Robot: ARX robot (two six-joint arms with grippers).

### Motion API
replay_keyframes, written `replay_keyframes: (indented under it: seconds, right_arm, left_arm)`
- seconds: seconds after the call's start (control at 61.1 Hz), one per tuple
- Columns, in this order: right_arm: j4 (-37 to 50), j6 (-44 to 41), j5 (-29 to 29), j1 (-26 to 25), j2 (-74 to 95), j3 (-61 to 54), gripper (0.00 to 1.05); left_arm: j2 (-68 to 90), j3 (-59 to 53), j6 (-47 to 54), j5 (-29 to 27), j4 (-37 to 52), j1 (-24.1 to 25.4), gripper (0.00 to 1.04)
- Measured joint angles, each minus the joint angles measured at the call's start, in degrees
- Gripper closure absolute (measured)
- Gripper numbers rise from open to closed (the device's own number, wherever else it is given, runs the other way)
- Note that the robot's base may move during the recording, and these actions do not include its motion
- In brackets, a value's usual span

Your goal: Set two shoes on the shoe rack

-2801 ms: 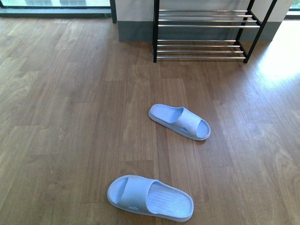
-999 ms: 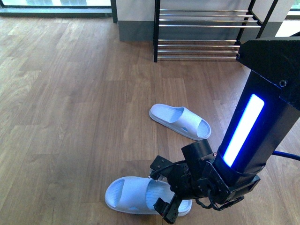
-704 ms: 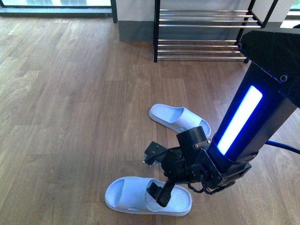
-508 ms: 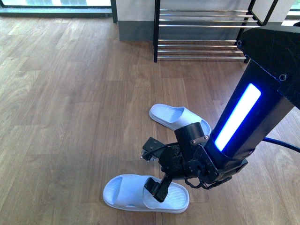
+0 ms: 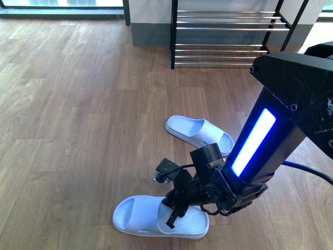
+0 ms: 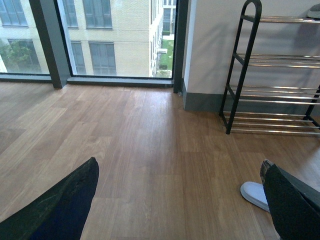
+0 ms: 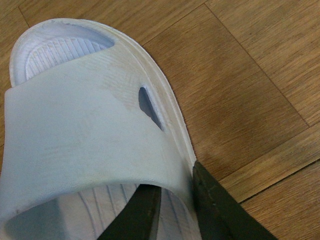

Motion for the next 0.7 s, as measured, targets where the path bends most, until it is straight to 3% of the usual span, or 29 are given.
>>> replay_keyframes:
  seconds: [0.066, 0.213, 0.377, 0.524, 0.704]
  right_arm:
    - [2.1, 1.7, 0.1, -0.3, -0.3, -1.9, 1.03]
    - [8.6, 9.2, 3.6, -2.2, -3.3, -7.5, 1.03]
    - [16.0, 17.6, 12.4, -6.6, -11.3, -16.1, 1.03]
    - [21.8, 24.1, 22.6, -15.1, -28.4, -34.1, 1.03]
    - [21.8, 25.3, 24.7, -23.0, -47.5, -49.9, 1.03]
  left_arm:
    - [0.0, 0.0, 0.0, 0.0, 0.0, 0.0, 0.09]
    - [0.0, 0.0, 0.0, 0.0, 0.0, 0.0, 0.09]
    - [0.0, 0.0, 0.0, 0.0, 0.0, 0.0, 0.09]
    - [0.0, 0.0, 0.0, 0.0, 0.0, 0.0, 0.09]
    - [0.0, 0.0, 0.0, 0.0, 0.0, 0.0, 0.09]
